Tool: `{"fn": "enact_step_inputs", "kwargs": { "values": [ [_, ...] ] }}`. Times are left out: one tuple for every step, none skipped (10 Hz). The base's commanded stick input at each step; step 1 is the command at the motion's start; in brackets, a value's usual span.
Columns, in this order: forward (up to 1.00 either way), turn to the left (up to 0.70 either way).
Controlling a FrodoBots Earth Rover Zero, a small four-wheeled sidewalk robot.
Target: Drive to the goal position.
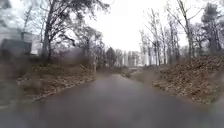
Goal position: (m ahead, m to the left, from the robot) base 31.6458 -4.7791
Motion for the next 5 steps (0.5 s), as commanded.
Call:
{"fn": "enact_step_inputs", "kwargs": {
  "values": [
    [1.00, 0.00],
    [1.00, 0.00],
    [1.00, 0.00],
    [1.00, 0.00],
    [1.00, 0.00]
  ]
}}
